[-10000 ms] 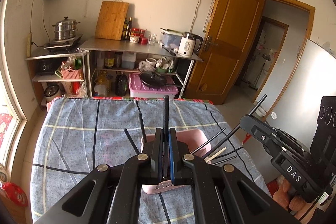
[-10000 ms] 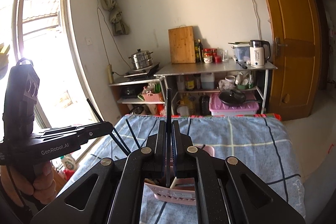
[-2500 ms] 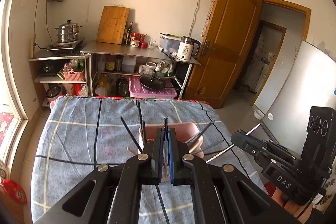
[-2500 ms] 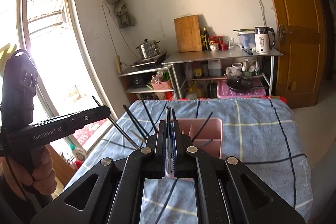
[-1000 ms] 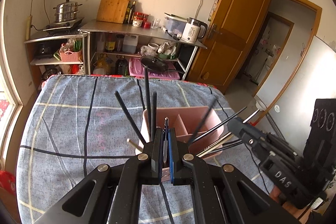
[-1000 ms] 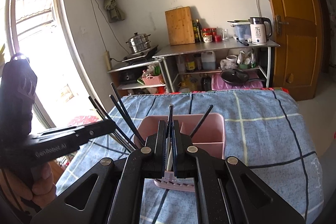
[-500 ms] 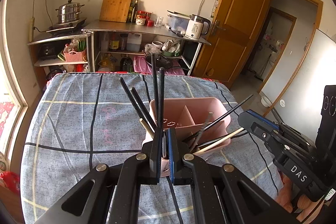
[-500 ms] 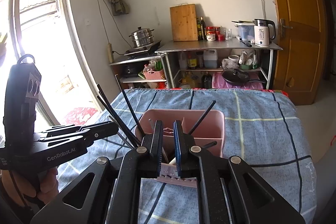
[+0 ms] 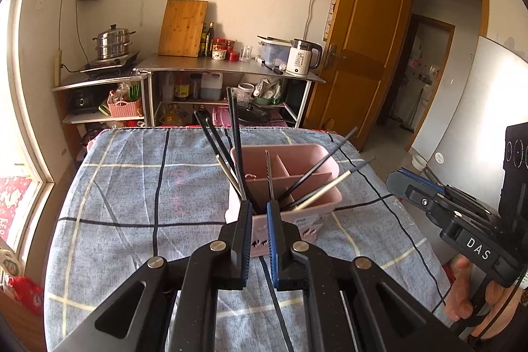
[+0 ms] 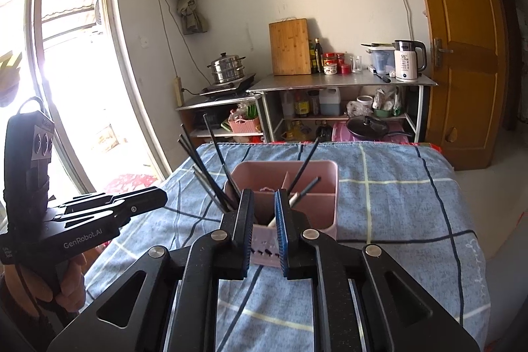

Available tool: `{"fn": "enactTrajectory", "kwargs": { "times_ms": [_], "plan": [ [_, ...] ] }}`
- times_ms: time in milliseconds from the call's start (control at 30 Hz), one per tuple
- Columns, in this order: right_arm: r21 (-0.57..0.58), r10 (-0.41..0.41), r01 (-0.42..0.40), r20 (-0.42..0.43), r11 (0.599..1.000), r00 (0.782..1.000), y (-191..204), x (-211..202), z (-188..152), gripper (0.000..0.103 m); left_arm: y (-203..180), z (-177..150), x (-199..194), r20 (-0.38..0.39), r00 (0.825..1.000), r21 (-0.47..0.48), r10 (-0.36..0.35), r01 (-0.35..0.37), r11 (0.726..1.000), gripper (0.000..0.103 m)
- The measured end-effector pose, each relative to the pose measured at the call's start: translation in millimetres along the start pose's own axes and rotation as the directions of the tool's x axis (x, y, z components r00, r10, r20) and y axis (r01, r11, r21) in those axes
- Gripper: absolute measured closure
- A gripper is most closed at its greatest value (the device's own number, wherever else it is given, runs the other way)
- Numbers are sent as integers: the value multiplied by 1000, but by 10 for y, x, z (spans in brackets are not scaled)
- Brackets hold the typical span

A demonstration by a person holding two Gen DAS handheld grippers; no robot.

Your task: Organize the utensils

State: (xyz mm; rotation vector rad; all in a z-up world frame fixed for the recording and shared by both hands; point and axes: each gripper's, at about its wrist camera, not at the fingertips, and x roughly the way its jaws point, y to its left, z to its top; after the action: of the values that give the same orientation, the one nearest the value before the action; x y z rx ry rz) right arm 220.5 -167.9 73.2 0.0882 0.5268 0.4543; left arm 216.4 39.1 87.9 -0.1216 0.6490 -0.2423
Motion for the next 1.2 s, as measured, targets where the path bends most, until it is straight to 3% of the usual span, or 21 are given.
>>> {"fn": "enactTrajectory", "kwargs": {
  "times_ms": [700,933,1200],
  "plan": [
    [-21,-55,56,29,998,998,193,-797,-812,77,-470,-939,-687,104,993,29,52,-56,998,91],
    [-53,-87,89,47,995,995,314,-903,-1075,73,-570,-1194,-809,151,985,42,78,-86,995,91],
    [-62,-88,90,34,994,996,365,-891,-1311,70,-605,-1454,-808,150,987,43,57,-64,997,91]
  ]
}}
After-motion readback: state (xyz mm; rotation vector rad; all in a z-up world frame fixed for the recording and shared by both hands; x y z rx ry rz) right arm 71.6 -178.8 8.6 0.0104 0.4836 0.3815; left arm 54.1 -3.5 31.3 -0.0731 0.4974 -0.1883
